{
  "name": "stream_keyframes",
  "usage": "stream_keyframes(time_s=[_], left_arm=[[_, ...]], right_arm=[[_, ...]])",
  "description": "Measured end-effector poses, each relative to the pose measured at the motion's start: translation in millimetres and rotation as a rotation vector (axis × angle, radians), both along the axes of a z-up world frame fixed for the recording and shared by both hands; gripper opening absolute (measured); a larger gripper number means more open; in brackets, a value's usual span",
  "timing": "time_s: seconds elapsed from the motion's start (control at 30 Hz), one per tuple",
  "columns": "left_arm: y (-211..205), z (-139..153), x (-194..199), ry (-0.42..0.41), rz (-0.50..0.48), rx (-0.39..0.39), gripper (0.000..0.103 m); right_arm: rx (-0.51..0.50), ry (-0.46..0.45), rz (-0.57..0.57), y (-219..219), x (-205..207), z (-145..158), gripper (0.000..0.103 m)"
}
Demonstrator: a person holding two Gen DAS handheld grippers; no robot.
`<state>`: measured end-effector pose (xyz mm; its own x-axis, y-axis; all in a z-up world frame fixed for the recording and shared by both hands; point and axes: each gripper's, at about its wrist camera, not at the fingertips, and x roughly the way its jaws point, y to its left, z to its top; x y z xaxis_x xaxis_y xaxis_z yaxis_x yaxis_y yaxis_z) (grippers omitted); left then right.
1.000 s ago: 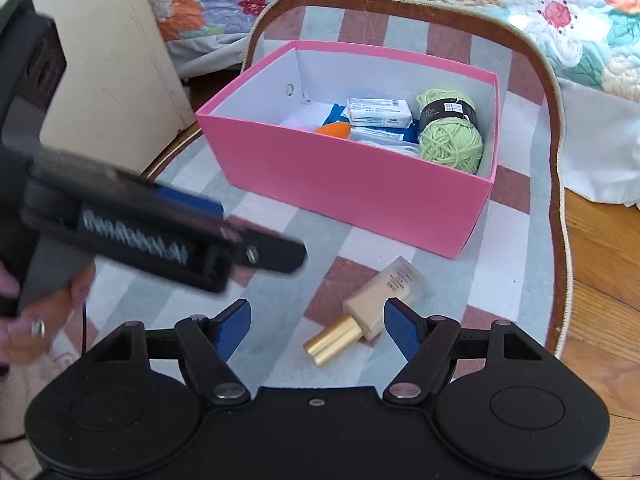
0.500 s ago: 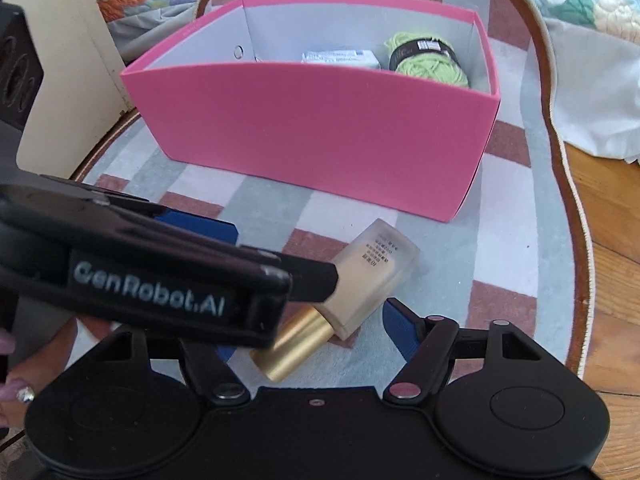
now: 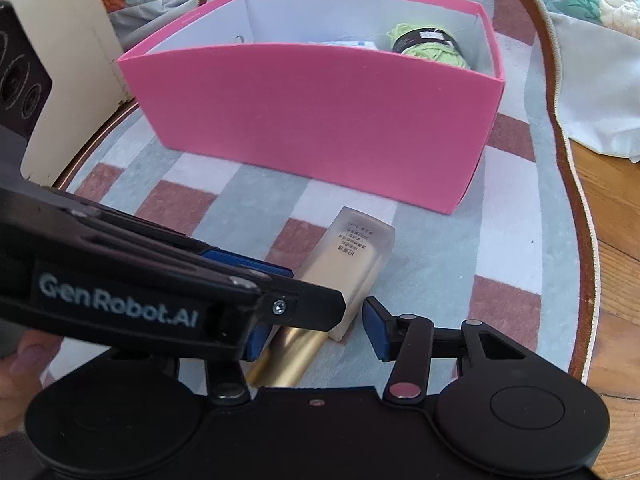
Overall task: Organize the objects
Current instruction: 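Close the left gripper on the foundation bottle and lift it, then carry the foundation bottle with the left gripper over the pink box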
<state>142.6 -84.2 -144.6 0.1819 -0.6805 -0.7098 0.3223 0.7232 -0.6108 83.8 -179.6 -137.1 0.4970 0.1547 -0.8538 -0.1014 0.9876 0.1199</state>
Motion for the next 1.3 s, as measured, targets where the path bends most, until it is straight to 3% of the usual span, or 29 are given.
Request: stream_keyframes(time_s=[0.1, 0.2, 0.33, 0.4, 0.47, 0.7, 0.97, 1.07, 1.2, 1.23, 1.3], left_arm=[[5.6, 1.7, -10.4, 0.048, -0.017, 0.024, 0.032], [12.9, 1.5, -15.7, 0.088, 0.004, -0.009, 0.032], [17.5, 0.3, -9.5, 0.096, 0.056, -0.014, 0.032], [16.3, -5.2, -6.1, 0.083, 0.069, 0.032, 0.033], [18.4, -9.9, -4.1, 0.087, 0.077, 0.019, 0.034], [6.5, -15.8, -8.8, 0.110, 0.065, -0.022, 0.031], [-0.5, -18.7, -15.6, 0.109, 0.094, -0.009, 0.042], [-1.1, -16.6, -18.0, 0.111, 0.115, 0.011, 0.044], [0.0, -14.9, -20.4, 0.122, 0.125, 0.025, 0.043], [0.2, -14.8, -20.9, 0.129, 0.120, 0.016, 0.038], [0.6, -11.7, -22.9, 0.126, 0.113, 0.030, 0.038]], right_arm=[[0.025, 0.031, 0.039, 4.7, -8.1, 1.3, 0.055], [0.054, 0.049, 0.062, 7.9, -16.9, 1.0, 0.055], [0.112, 0.052, 0.022, 1.2, -18.2, 0.1, 0.052], [0.049, 0.032, 0.014, 6.0, -17.7, 1.6, 0.044], [-0.036, 0.034, 0.006, 11.9, -15.1, 1.9, 0.040], [0.072, 0.095, -0.094, -4.9, -14.0, 0.1, 0.040], [0.033, 0.136, -0.079, 1.9, -25.5, 0.1, 0.041], [0.094, 0.151, -0.122, -5.3, -24.5, 0.1, 0.041], [0.369, 0.222, -0.264, -35.0, -24.4, -9.1, 0.041], [0.392, 0.231, -0.267, -36.1, -26.1, -10.4, 0.041], [0.360, 0.218, -0.242, -29.0, -31.0, -9.1, 0.041]])
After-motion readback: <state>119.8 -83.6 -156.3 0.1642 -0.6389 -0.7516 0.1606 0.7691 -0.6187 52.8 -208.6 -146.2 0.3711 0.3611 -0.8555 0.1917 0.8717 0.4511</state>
